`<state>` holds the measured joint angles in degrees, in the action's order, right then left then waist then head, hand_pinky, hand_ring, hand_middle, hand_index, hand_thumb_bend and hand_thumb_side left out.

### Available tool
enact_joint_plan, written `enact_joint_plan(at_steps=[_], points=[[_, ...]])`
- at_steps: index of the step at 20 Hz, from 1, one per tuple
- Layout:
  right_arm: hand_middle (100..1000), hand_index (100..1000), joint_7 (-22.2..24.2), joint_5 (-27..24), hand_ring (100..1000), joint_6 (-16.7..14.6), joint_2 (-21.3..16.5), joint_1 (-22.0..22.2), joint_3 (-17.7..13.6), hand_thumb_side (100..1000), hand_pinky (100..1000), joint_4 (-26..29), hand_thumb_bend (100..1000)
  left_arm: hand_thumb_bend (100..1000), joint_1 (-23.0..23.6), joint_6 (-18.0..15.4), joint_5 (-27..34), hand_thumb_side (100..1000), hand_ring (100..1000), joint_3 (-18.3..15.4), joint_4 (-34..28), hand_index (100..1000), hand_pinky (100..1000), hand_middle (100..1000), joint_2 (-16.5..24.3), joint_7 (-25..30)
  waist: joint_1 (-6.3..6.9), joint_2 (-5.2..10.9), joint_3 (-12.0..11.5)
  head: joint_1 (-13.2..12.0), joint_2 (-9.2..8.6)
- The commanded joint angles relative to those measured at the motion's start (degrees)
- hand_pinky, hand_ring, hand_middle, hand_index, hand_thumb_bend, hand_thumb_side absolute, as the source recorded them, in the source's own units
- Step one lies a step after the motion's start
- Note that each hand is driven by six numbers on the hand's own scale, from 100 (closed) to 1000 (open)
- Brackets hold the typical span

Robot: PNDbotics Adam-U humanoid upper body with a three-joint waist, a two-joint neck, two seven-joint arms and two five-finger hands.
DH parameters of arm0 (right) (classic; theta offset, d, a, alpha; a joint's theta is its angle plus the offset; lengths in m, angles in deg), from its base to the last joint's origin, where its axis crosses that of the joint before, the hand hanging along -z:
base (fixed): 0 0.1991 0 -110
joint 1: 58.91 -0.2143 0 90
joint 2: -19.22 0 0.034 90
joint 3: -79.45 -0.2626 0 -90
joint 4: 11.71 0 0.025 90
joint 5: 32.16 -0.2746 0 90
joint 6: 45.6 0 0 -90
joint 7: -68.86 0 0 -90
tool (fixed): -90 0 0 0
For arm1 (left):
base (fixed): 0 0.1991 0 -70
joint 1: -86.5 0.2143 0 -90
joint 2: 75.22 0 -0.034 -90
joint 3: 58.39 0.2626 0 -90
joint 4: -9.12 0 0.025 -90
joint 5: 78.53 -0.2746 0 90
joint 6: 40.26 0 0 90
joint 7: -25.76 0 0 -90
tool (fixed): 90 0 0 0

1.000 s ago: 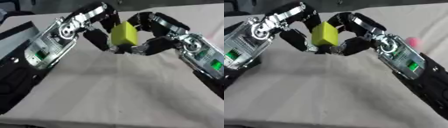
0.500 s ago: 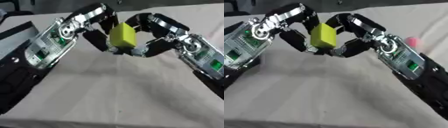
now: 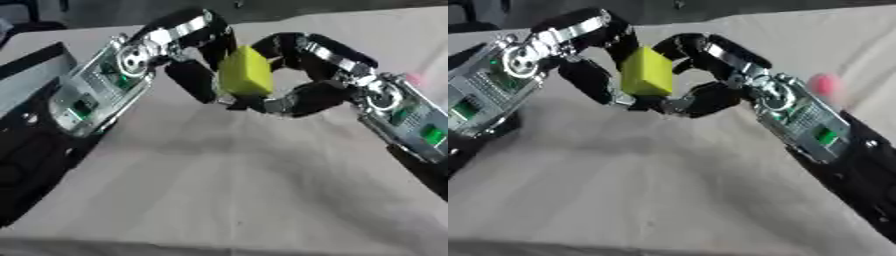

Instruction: Pick up the objects with one hand, pass them to the other hand, and then place them into the box on the other side of the table.

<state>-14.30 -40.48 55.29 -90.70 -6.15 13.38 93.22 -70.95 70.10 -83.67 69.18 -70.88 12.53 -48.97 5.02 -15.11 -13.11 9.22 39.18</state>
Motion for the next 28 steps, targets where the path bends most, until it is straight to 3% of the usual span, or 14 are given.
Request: enact_joint_plan(at_steps=[1, 10, 16, 28], points=[[667, 834, -0.6, 1.0, 862, 0.3, -0.6, -0.6, -0.9, 232, 797, 0.1, 833, 666, -0.8, -0.4, 0.5, 100, 452, -1.1, -1.0, 223, 656, 353, 2.1, 0.6, 0.47, 0.76, 0.0, -0.2, -0.11], [686, 851, -3.9, 1.6, 876, 1.0, -0.6, -0.3, -1.3, 263, 798, -0.8, 870, 680, -0.3, -0.8, 0.1, 100, 450, -1.2, -0.8, 214, 653, 351, 3.5, 1.7, 0.51, 0.93, 0.1, -0.4, -0.13], [680, 842, -5.4, 1.5, 871, 2.3, -0.7, 0.2, -1.2, 241, 794, -1.4, 844, 681, 0.6, -1.0, -1.3, 100, 454, -1.9, -1.3, 219, 656, 353, 5.7, 2.1, 0.52, 1.09, 0.1, -1.1, 0.11], [673, 834, -4.9, 2.4, 866, 3.6, -1.2, 0.6, -1.1, 224, 797, -0.2, 823, 690, 4.3, -1.6, -4.0, 100, 459, -8.2, 1.9, 214, 662, 352, 12.6, -2.8, 0.4, 1.25, -0.2, -4.3, 0.33]])
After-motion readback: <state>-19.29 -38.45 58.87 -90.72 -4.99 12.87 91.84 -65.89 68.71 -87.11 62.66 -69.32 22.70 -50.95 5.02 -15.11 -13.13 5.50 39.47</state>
